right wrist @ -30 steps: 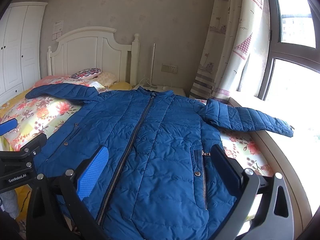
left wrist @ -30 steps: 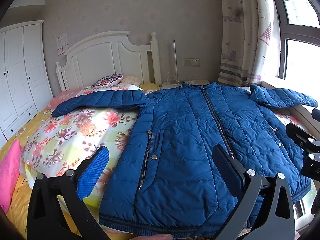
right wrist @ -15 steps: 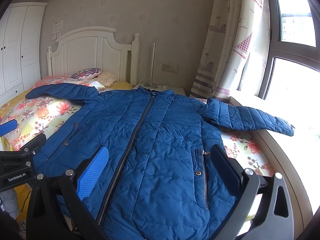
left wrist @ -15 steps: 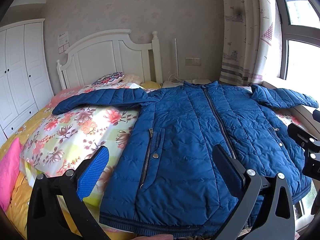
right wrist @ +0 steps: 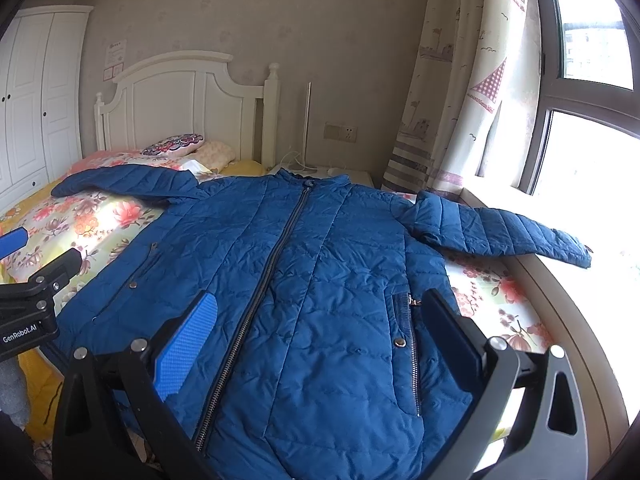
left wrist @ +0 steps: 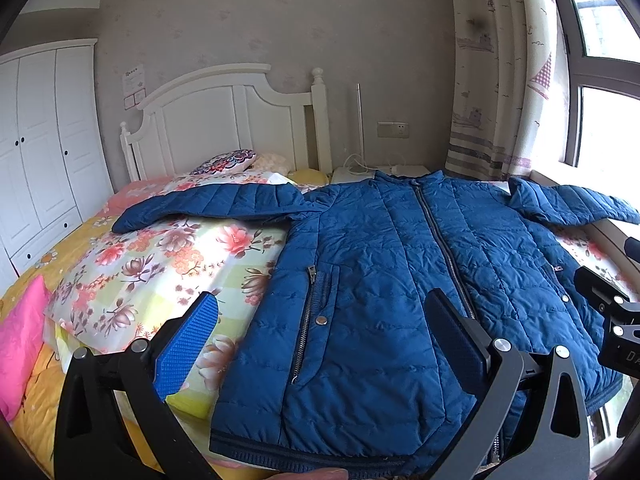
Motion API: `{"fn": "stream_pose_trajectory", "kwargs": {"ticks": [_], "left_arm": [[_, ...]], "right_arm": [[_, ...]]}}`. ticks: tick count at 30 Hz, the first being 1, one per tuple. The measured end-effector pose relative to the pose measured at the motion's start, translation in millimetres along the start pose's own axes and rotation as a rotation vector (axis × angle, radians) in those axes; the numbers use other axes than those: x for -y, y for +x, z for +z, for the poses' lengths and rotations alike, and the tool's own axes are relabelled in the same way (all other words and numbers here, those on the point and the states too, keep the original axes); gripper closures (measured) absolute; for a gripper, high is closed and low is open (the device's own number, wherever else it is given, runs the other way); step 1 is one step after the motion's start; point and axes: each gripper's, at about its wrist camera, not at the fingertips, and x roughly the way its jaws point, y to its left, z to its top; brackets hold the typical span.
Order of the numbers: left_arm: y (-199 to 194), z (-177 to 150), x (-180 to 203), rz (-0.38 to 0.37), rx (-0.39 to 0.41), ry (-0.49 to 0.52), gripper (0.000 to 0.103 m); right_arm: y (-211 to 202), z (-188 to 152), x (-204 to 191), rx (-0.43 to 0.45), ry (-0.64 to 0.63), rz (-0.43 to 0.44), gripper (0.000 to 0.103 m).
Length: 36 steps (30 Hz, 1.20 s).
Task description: Fold large clothes
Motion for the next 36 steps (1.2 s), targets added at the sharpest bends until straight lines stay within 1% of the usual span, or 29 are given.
{"fn": "stream_pose_trajectory", "kwargs": {"ticks": [15,36], "left_arm": [[0,1,-1,0.004,-0.005,-0.002,0.004],[7,-2,-2,0.013,-0.023,0.000,0.004]], "right_arm": [[5,-1,-2,-0.013,0.007,0.010,0.002],[16,-5,7,-0.051,0.033,0.028,0.002]]}}
